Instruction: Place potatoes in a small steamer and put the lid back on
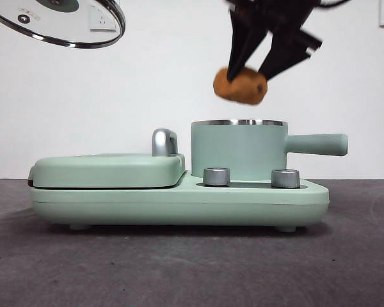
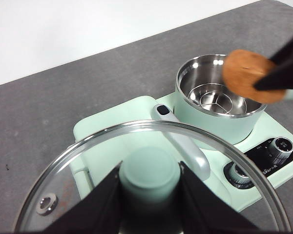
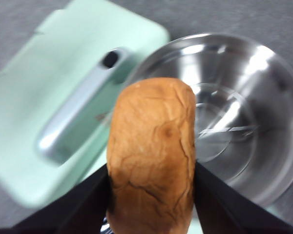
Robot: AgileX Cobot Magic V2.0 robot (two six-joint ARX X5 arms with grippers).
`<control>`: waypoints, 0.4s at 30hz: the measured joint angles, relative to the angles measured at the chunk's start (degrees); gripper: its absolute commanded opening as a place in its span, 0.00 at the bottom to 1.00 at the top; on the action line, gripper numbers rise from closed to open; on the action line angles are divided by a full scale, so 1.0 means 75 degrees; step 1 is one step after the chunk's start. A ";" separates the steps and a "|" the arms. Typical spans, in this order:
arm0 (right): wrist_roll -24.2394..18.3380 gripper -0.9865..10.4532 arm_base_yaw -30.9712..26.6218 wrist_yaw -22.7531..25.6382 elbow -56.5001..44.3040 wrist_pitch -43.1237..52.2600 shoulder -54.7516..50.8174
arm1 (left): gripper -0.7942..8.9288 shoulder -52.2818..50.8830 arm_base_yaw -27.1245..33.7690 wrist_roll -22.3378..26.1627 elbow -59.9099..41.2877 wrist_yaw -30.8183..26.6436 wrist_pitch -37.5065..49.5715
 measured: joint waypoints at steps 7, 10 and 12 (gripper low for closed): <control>-0.0172 0.28 -0.0274 0.0006 0.0717 0.0108 0.1224 | 0.09 0.0000 0.0000 0.0000 0.0000 0.0000 0.0000; -0.0323 0.28 -0.0318 0.0058 0.0772 0.0256 0.1539 | 0.09 0.0000 0.0000 0.0000 0.0000 0.0003 0.0000; -0.0460 0.28 -0.0323 0.0297 0.0772 0.0294 0.1705 | 0.09 0.0003 0.0000 -0.0003 0.0000 0.0003 0.0000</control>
